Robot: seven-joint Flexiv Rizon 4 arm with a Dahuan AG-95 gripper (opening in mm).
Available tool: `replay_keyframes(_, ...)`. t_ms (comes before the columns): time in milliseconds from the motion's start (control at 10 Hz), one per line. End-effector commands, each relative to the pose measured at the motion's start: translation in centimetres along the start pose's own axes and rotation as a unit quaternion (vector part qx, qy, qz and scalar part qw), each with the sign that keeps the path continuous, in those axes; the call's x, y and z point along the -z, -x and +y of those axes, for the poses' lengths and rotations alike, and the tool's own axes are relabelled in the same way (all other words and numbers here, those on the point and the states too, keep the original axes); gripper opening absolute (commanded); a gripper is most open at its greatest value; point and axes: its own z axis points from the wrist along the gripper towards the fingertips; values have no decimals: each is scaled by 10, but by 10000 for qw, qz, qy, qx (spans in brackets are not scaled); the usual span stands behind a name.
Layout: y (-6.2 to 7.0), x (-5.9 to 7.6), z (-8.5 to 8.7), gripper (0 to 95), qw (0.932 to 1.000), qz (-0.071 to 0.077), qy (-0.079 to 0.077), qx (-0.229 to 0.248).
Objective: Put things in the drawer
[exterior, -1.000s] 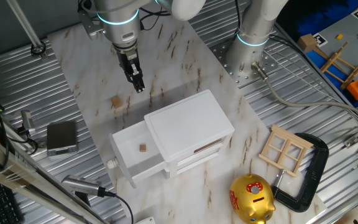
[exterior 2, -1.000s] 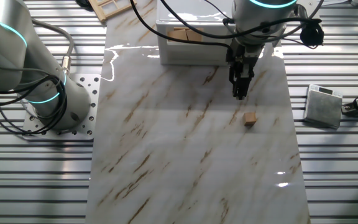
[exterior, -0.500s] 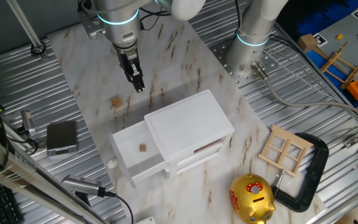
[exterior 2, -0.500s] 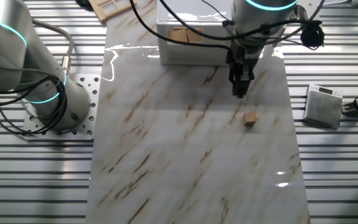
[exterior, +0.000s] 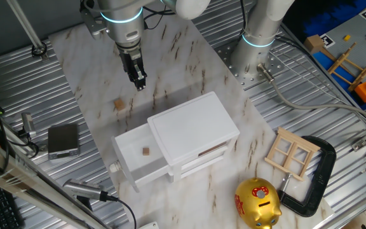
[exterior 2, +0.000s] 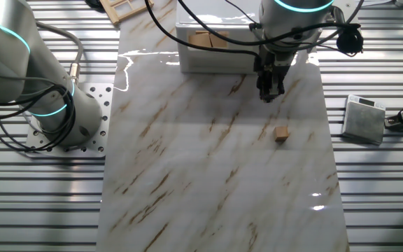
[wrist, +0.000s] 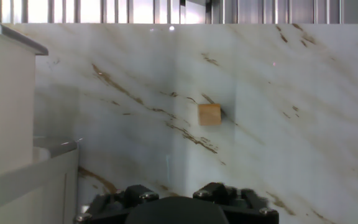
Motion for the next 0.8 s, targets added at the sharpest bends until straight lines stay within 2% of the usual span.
replay_keyframes(100, 0, 0, 0, 0, 10000, -1, 26, 35)
replay_keyframes(600, 0, 0, 0, 0, 10000, 0, 15, 83)
replay_keyframes(700, 0, 0, 0, 0, 9998, -1, 20, 185)
replay_keyframes(800, 0, 0, 0, 0, 9988, 0, 22, 489)
